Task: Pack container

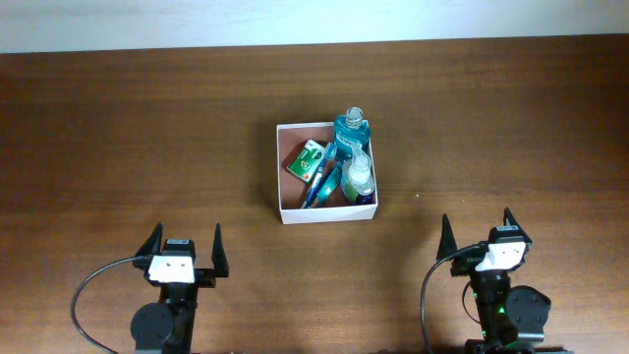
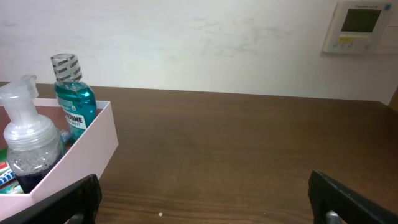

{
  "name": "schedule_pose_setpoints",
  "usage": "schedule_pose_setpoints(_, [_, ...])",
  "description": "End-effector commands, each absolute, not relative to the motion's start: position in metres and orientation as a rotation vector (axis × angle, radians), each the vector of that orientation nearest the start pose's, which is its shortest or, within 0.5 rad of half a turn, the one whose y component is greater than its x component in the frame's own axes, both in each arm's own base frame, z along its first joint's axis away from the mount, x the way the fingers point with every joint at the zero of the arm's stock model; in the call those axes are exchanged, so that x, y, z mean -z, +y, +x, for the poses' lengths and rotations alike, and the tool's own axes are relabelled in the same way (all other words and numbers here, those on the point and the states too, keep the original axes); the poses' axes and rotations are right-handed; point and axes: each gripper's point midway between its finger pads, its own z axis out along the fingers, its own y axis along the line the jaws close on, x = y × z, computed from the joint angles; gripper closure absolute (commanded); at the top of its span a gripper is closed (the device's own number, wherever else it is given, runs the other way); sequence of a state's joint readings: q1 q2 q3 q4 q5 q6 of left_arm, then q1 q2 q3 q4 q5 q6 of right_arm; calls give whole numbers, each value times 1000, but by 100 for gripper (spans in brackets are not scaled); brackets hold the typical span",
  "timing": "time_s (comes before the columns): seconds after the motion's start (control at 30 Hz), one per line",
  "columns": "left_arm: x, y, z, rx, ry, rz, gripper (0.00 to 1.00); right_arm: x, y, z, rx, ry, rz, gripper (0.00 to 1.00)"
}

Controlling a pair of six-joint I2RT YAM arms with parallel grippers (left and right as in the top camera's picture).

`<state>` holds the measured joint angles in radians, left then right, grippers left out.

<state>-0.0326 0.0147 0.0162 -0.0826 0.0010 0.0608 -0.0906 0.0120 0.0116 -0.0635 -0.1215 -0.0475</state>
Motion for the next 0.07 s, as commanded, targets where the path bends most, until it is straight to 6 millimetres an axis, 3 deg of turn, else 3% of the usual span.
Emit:
schedule_pose_setpoints(0.0, [-155,-10,246,-23,1652,101,1,-159,-1,246,-2,1635,-49,2])
schedule_pose_setpoints(0.03, [-155,-10,246,-23,1652,101,1,-159,-1,246,-2,1635,-49,1])
